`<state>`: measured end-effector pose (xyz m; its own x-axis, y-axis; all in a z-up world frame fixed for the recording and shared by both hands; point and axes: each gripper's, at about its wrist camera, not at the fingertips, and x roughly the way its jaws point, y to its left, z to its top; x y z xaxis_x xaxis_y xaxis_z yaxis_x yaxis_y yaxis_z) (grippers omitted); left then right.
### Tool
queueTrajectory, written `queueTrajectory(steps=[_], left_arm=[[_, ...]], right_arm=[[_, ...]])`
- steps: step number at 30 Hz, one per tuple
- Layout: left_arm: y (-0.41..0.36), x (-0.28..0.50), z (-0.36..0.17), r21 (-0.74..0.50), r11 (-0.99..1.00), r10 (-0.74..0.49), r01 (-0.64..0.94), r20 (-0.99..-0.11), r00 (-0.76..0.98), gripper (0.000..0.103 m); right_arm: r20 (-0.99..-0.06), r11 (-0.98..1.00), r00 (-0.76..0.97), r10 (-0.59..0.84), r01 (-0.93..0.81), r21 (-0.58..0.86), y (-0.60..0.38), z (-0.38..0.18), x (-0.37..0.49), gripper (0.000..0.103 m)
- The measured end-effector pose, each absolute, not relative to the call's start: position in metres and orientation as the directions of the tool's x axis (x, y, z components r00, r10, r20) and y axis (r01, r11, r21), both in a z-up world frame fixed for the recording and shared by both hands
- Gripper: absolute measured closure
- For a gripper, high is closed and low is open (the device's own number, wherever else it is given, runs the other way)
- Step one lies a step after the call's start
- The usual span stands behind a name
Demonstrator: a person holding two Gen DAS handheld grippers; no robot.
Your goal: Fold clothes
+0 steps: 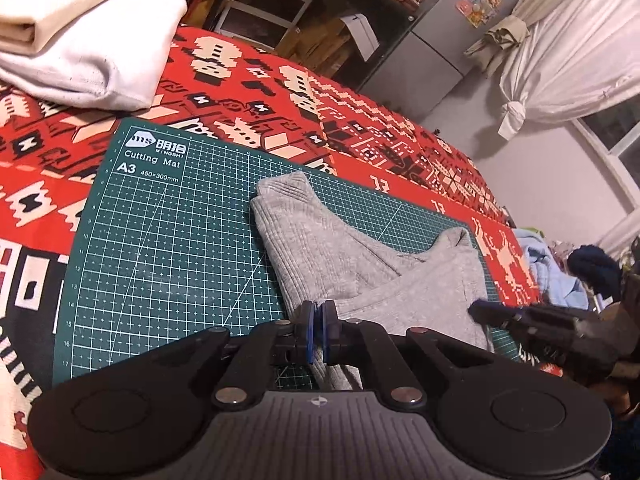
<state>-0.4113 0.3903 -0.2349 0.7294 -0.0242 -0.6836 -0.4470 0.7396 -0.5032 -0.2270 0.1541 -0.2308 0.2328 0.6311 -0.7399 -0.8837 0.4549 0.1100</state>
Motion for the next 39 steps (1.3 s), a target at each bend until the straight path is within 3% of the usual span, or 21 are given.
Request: queueTrajectory(steps=[14,20,27,39], left_arm=[[0.387,-0.411,-0.234,-0.471,0.756,0.005,-0.454,-0.690,0.724,0.097],[0.382,-0.412,-0.232,-0.430,0.783,0.028,-0.449,-0.697,0.716,0.096],[0.382,-0.413,-0.232,-0.423,0.784,0.037,-0.453,-0.697,0.716,0.094],[0.377,-0.417,-0.226,-0.396,0.798,0.062,-0.453,-0.694,0.717,0.094]], right_arm=[[-0.734,0.437,0.165,0.658,-0.878,0.194,0.146,-0.219,-0.255,0.097],[-0.714,0.292,0.013,0.700,-0.918,0.270,0.150,-0.215,-0.290,0.097],[-0.763,0.158,-0.074,0.642,-0.961,0.226,0.169,-0.227,-0.336,0.097],[-0.768,0.147,-0.078,0.635,-0.964,0.220,0.177,-0.223,-0.343,0.097]])
